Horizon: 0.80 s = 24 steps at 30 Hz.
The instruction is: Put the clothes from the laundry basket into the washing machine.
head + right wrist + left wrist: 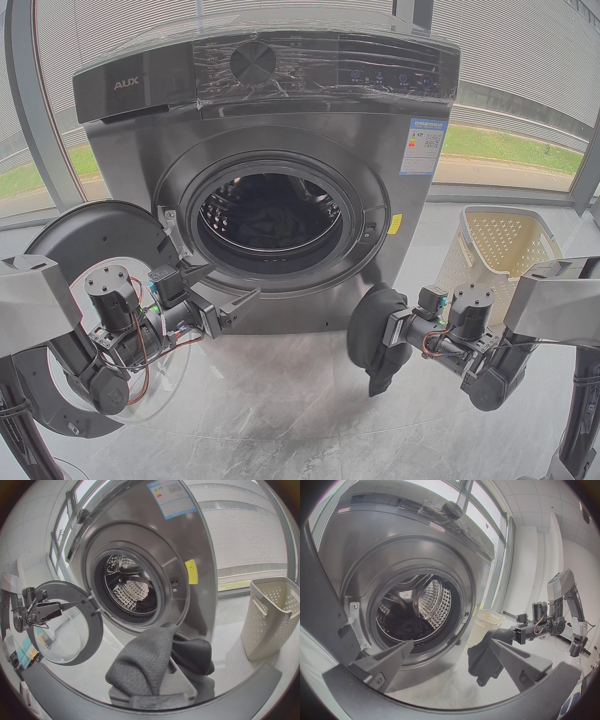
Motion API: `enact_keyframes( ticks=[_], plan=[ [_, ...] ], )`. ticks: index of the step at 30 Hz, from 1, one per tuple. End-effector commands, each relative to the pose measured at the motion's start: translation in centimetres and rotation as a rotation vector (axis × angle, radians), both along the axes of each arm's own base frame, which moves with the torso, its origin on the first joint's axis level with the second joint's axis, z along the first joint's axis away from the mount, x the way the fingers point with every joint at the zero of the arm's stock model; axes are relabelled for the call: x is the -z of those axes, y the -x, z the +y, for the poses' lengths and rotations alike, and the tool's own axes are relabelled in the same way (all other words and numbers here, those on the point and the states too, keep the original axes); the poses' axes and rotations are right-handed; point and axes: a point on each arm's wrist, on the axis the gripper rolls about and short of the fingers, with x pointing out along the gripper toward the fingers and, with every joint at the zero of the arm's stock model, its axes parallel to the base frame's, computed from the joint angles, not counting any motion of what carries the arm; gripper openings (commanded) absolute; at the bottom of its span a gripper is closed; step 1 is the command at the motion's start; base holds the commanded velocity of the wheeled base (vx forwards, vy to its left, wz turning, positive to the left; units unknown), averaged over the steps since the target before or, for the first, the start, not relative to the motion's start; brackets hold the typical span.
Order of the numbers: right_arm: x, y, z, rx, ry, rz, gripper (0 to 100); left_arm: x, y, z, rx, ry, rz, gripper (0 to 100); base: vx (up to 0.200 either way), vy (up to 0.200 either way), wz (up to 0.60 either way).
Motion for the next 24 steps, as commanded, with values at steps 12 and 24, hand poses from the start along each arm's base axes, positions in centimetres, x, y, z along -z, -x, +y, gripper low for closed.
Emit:
enact_keyframes(
  ticks=[12,24],
  plan=[
    [-5.3,1.5,8.3,-0.221,-0.137,-0.203,0,3.2,2.3,-2.7,0.143,-0.096,0.088,100,0.000,0.000,0.00],
    [-6.3,1.5,10.1,-0.256,-0.150,-0.215,0,3.7,3.4,-4.7,0.237,-0.103,0.101,100,0.000,0.000,0.00]
  ],
)
